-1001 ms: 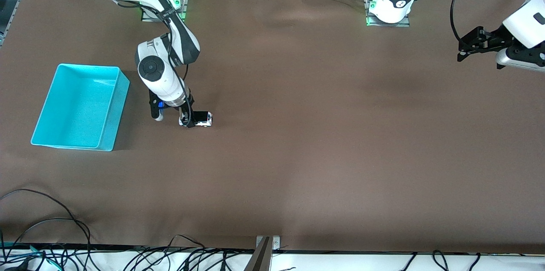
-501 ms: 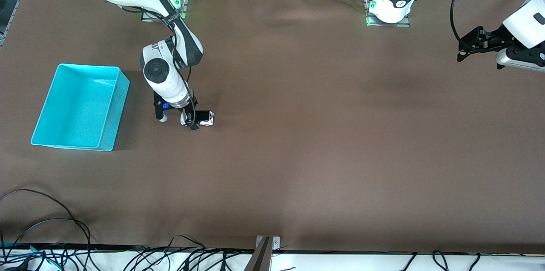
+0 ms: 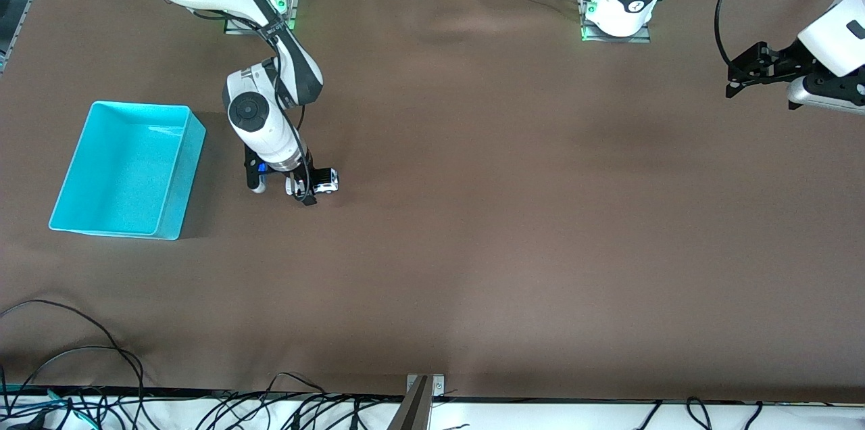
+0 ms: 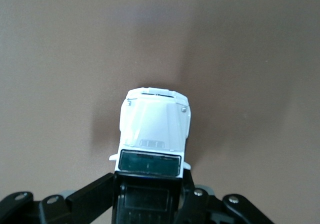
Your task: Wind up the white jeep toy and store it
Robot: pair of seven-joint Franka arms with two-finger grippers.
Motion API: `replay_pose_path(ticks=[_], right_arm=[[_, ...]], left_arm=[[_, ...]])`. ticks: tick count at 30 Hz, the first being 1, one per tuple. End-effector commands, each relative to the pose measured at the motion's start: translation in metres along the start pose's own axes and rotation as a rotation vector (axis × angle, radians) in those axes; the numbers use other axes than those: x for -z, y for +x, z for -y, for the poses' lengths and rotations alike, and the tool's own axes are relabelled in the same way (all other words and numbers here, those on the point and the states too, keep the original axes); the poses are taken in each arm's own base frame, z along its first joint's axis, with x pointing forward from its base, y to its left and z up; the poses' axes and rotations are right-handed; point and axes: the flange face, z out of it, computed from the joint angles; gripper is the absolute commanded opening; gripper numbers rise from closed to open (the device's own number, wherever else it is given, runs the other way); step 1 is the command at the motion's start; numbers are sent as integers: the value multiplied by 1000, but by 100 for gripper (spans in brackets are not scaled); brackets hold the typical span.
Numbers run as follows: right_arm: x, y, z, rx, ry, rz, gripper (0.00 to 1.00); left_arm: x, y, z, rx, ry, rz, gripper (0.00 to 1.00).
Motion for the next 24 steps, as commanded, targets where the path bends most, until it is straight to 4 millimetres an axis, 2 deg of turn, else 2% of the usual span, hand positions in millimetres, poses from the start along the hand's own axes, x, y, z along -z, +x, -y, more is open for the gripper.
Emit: replay_pose_path(ticks=[1,7,19,24], right_arm=[[4,-4,-1,-8,3,-3,0],[27,-4,5,-3,36,-1,0],[63,0,18,89,-21,-22,0],[89,21,18,177,-48,-30,0]], left_arm=[[6,4,-1,9,4,4,100],[6,4,-1,9,4,4,100],[6,4,-1,9,4,4,100],[6,4,-1,9,4,4,100]])
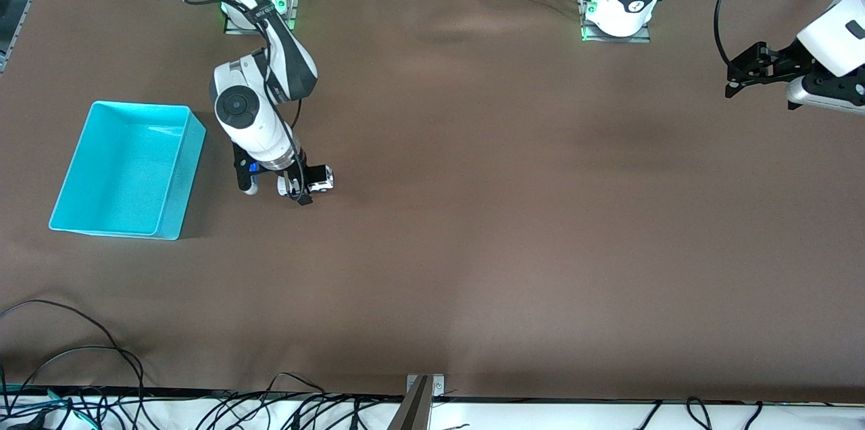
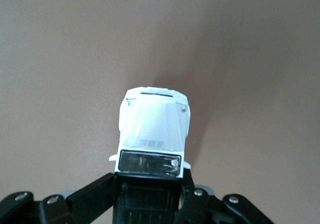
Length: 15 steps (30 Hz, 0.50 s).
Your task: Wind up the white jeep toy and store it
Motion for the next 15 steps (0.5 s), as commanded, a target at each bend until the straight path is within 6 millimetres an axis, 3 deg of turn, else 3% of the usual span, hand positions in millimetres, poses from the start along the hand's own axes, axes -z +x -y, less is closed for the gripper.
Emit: replay_pose_path(ticks=[1,15], right_arm=[[37,18,-3,117,-25,-17,0],[68,68,-25,475,-192,17,0]], left_arm=[[6,3,0,10,4,3,100],[6,3,1,13,4,3,100]])
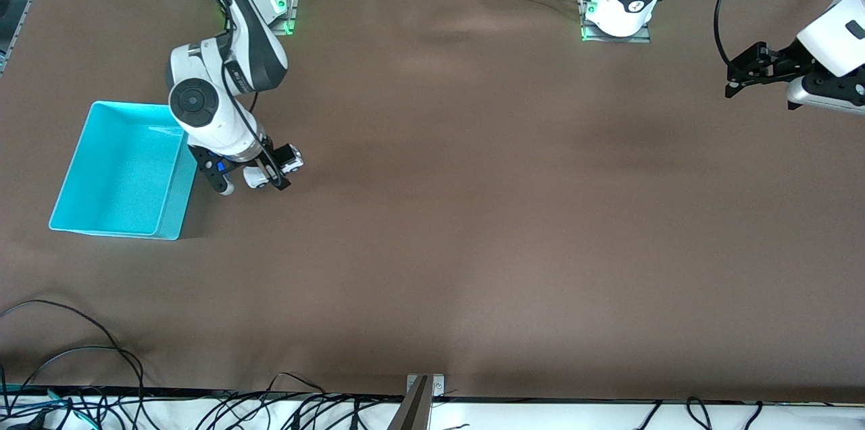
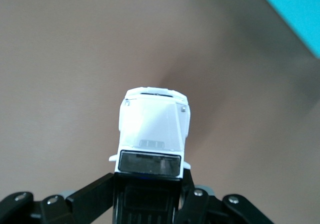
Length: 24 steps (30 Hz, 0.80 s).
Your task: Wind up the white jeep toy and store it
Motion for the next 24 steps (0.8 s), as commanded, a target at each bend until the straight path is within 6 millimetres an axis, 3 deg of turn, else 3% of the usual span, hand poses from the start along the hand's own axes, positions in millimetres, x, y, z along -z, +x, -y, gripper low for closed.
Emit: replay_pose_path(ticks=[1,24], right_arm=[[13,19,-21,139,-57,21,0],[37,172,-149,531,-144,102,0]], left_arm=[[6,3,1,13,4,3,100],[6,3,3,16,3,6,100]])
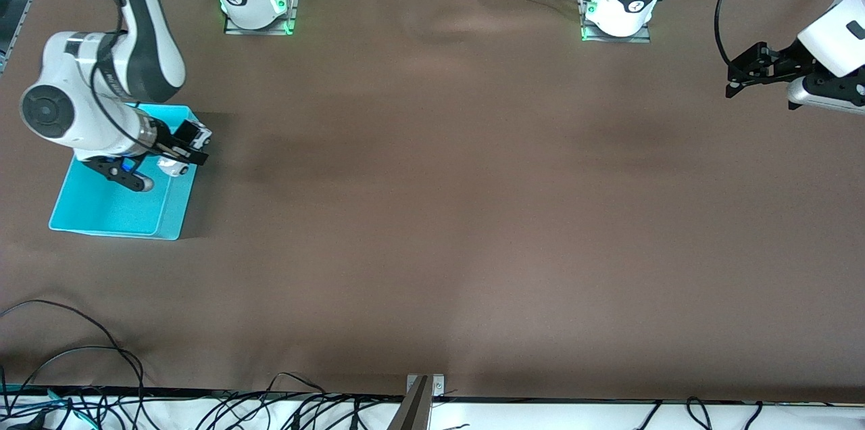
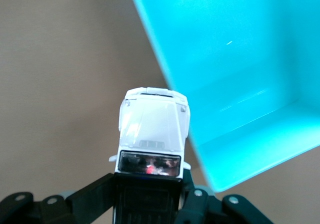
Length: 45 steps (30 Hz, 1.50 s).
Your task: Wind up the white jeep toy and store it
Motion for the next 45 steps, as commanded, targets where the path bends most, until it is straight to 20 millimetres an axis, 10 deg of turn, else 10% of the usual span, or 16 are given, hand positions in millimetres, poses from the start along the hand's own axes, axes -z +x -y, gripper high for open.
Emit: replay_pose_path(ticks=[1,21,45], right_arm=[[10,11,-45,91,-34,-4,0],[-8,46,-173,296,-49,-18,0],[-88,73,-158,255,-54,-67,0]], left_arm=[[6,3,2,14,4,5,100],[7,3,-1,10,4,3,100],[7,4,-6,2,5,2,100]])
